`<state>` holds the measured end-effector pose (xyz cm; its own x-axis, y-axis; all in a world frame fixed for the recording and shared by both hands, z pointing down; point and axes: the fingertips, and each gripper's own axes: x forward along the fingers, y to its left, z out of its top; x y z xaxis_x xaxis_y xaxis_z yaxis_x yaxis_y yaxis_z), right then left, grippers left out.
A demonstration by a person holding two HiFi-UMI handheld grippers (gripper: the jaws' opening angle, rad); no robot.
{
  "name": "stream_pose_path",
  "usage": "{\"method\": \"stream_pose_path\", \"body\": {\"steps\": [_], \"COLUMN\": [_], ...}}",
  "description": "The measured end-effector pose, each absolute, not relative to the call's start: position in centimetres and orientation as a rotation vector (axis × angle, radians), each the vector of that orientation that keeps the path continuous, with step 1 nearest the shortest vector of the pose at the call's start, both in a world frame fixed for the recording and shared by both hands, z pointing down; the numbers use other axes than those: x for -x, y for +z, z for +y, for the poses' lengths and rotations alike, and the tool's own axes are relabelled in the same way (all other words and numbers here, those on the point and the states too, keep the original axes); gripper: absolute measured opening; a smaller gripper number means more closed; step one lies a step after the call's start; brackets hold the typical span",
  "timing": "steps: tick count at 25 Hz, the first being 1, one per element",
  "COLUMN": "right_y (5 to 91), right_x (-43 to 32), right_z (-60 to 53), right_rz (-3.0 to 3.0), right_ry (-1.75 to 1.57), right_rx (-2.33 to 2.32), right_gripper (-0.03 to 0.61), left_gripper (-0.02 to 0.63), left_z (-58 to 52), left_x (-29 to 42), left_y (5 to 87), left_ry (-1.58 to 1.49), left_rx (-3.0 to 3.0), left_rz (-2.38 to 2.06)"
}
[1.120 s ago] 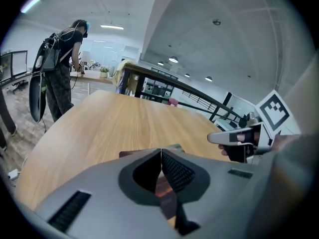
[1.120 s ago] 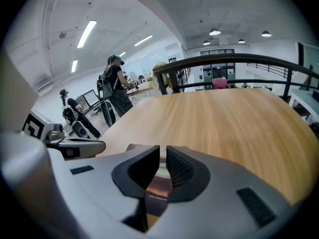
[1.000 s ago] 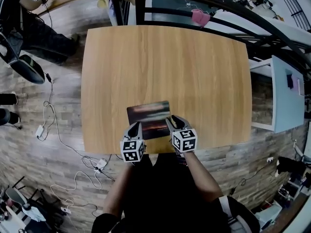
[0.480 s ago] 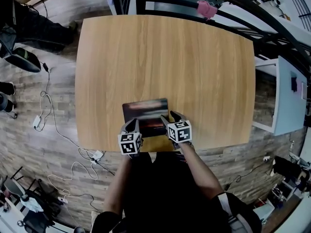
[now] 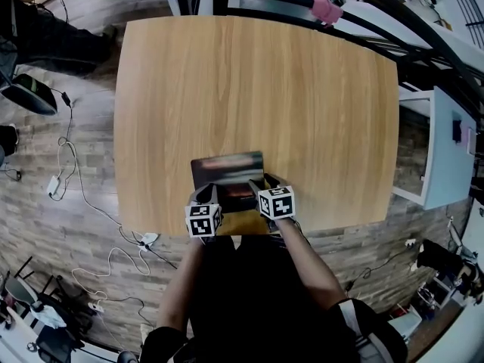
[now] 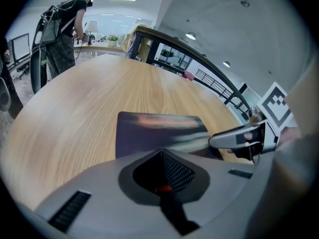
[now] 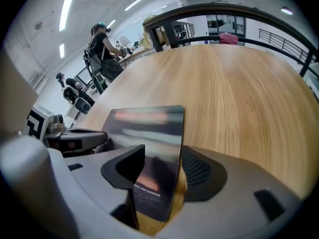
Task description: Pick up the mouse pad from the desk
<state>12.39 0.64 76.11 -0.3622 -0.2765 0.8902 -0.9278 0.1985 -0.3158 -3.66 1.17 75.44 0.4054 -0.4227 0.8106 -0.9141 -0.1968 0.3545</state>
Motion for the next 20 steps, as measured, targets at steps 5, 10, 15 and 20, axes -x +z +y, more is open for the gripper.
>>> {"method": "stream_pose_path", "body": {"steps": [5, 10, 15, 20], "right_y": [76.05, 76.10, 76.20, 76.15], "right_x": [-12.36, -12.13, -11.96, -11.81], "right_z": [0.72, 0.83, 0.84, 0.80], "right_rz": [-1.755, -1.740, -1.735, -1.725], "right_ry": [1.187, 1.172, 1.173, 1.162], "right_rx": [-1.134, -1.129, -1.130, -1.132], "right_gripper": [0.225, 0.225, 0.225, 0.229], "left_gripper": [0.023, 0.023, 0.023, 0.023], "left_z": [1.31, 1.37, 1.45, 1.18], "left_x": [3.65, 3.65, 3.72, 3.60], "left_y": [75.42, 75.76, 75.86, 75.82], "left_ry": [0.705, 0.693, 0.682, 0.673], "left_rx": [-1.791, -1.786, -1.779, -1.794], "left_rz": [-1.148, -1.143, -1.122, -1.121]}}
